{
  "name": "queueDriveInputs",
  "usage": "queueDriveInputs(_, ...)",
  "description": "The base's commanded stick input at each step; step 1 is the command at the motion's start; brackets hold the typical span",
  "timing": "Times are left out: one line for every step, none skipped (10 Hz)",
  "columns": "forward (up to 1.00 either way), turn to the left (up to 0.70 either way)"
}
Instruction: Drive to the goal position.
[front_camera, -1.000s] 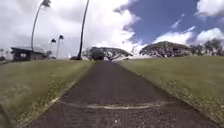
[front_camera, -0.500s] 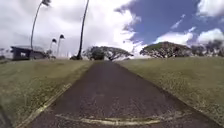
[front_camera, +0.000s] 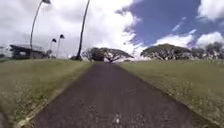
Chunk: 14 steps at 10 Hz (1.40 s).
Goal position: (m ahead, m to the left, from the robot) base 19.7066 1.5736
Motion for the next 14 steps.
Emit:
queueDriveInputs(0.7,0.34)
queueDriveInputs(0.7,0.35)
queueDriveInputs(0.7,0.31)
queueDriveInputs(0.7,0.21)
queueDriveInputs(0.7,0.02)
queueDriveInputs(0.7,0.02)
queueDriveInputs(0.7,0.02)
queueDriveInputs(0.7,0.02)
queueDriveInputs(0.7,0.02)
queueDriveInputs(0.7,0.02)
queueDriveInputs(0.7,0.02)
queueDriveInputs(0.7,0.02)
queueDriveInputs(0.7,0.01)
queueDriveInputs(0.7,0.0)
